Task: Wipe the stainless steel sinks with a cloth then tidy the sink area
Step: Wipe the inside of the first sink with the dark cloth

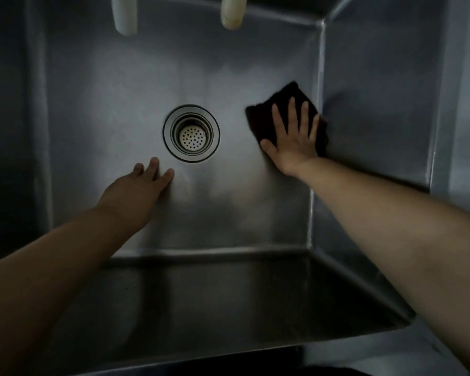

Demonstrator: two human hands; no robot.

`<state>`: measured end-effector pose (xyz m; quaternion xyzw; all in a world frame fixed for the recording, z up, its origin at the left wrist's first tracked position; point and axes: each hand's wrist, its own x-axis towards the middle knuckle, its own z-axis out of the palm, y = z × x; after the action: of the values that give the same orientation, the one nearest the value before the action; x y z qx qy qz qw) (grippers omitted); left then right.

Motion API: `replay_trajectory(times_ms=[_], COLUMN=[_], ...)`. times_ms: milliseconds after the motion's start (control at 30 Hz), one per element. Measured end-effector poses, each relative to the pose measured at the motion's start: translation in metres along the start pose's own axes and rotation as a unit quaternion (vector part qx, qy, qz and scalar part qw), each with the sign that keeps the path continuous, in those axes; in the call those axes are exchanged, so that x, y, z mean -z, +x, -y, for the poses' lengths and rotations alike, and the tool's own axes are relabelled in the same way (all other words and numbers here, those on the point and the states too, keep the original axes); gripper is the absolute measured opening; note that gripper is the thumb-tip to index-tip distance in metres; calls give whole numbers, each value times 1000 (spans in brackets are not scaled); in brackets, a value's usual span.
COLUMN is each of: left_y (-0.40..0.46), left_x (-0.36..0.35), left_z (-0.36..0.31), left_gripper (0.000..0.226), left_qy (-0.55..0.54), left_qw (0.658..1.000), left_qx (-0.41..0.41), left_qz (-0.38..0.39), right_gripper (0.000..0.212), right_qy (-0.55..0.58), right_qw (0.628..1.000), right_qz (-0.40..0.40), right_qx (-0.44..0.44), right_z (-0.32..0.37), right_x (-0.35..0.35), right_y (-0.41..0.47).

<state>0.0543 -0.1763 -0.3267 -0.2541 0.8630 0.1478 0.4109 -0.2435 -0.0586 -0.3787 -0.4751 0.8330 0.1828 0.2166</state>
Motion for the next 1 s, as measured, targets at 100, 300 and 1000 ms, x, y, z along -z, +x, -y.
replay_trajectory(times_ms=[100, 300, 1000], left_y=[-3, -29, -128], left_x=[3, 3, -7], left_z=[8, 31, 101], left_gripper=[78, 56, 55], left_qy=[-15, -126, -183], left_qw=[1000, 986, 974], left_qx=[-24, -73, 46], left_qz=[-1, -87, -122], right_gripper=[81, 89, 77], right_qy=[-19, -52, 209], right_qw=[998, 972, 824], right_qz=[65, 227, 526], right_qx=[14, 4, -39], right_z=[3, 14, 170], right_x=[-17, -35, 34], right_y=[-45, -134, -169])
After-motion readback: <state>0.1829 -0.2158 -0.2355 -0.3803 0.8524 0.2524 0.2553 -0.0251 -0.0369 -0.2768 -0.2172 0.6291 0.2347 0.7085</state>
